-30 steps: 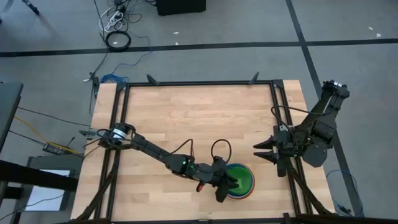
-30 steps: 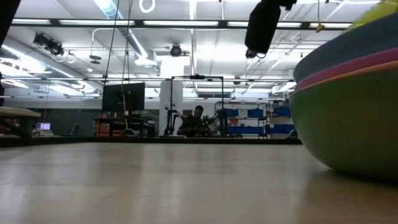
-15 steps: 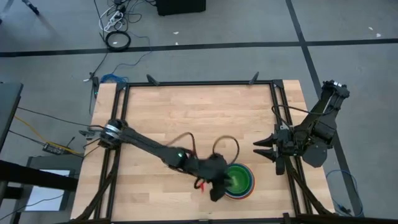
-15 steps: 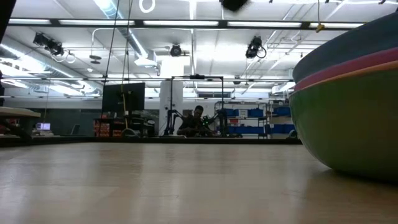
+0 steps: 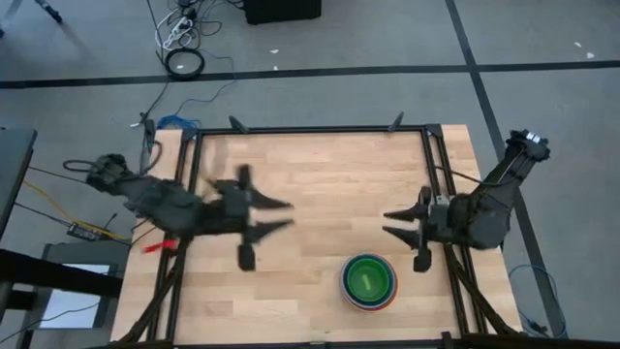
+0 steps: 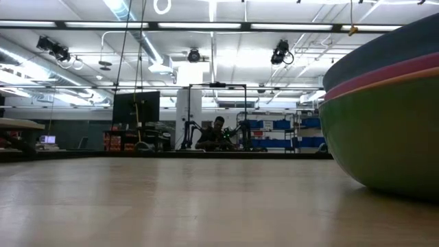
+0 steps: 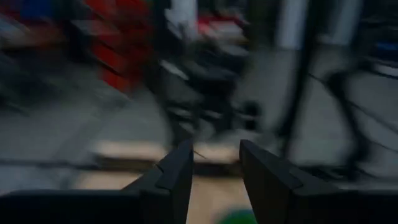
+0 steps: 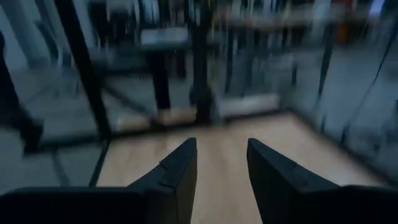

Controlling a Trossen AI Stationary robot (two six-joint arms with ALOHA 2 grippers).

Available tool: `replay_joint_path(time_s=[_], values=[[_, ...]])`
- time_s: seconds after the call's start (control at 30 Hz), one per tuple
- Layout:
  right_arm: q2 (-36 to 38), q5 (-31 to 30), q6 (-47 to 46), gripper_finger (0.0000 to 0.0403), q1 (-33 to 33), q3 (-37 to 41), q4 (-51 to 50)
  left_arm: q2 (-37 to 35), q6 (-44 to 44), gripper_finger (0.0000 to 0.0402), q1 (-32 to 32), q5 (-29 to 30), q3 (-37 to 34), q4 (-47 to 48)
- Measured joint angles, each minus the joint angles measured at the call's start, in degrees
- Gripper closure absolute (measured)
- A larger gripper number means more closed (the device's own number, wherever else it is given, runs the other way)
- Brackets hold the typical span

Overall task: Nest bowls inside each other
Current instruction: Return to Home Position

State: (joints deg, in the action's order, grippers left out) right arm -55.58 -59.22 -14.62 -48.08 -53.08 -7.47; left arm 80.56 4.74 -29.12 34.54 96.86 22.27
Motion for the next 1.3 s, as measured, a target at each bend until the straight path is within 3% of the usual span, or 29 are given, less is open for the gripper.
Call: replay_joint_path(time_s=[0.07, 0.1, 0.17, 0.27, 0.33, 0.43, 0.63, 0.87, 1.1, 1.3], values=[[-0.18, 3.14, 12.22, 0.0273, 4.13, -0.07, 12.66, -1.85, -7.43, 0.0261, -0.97, 7.87, -2.70, -4.20], [-0.18, 9.23, 18.00, 0.0273, 7.72, -0.25, 19.16, -2.44, -11.19, 0.0261, -0.46, 11.10, -4.17, -6.69], [-0.21, 27.62, 24.48, 0.0274, 15.45, -0.67, 25.93, -2.35, -15.46, 0.0261, 3.15, 12.13, -7.06, -11.10], [-1.05, 54.40, 21.35, 0.0275, 29.49, -5.49, 22.54, -2.09, -17.36, 0.0261, 10.45, 1.01, -11.84, -15.51], [-1.41, 65.91, 17.55, 0.0273, 37.49, -8.75, 18.36, -2.21, -14.39, 0.0261, 14.54, -5.09, -14.53, -16.73], [-1.31, 76.89, 16.42, 0.0273, 46.52, -12.11, 11.35, -4.28, -10.45, 0.0261, 18.74, -7.10, -19.15, -15.64], [5.28, 78.63, 18.65, 0.0274, 56.50, -14.19, -0.08, -17.48, -7.18, 0.0261, 24.00, -7.62, -29.09, -15.51], [15.37, 82.80, 19.64, 0.0274, 57.06, -11.54, -4.42, -41.19, -1.12, 0.0261, 23.78, -8.01, -42.45, -14.37], [28.27, 82.38, 15.18, 0.0273, 55.33, 1.80, 3.62, -58.31, 6.33, 0.0261, 21.89, -7.91, -58.26, -15.05], [36.94, 79.99, 9.78, 0.0275, 54.84, 17.87, 13.85, -64.74, 9.03, 0.0261, 20.63, -9.34, -68.43, -18.00]])
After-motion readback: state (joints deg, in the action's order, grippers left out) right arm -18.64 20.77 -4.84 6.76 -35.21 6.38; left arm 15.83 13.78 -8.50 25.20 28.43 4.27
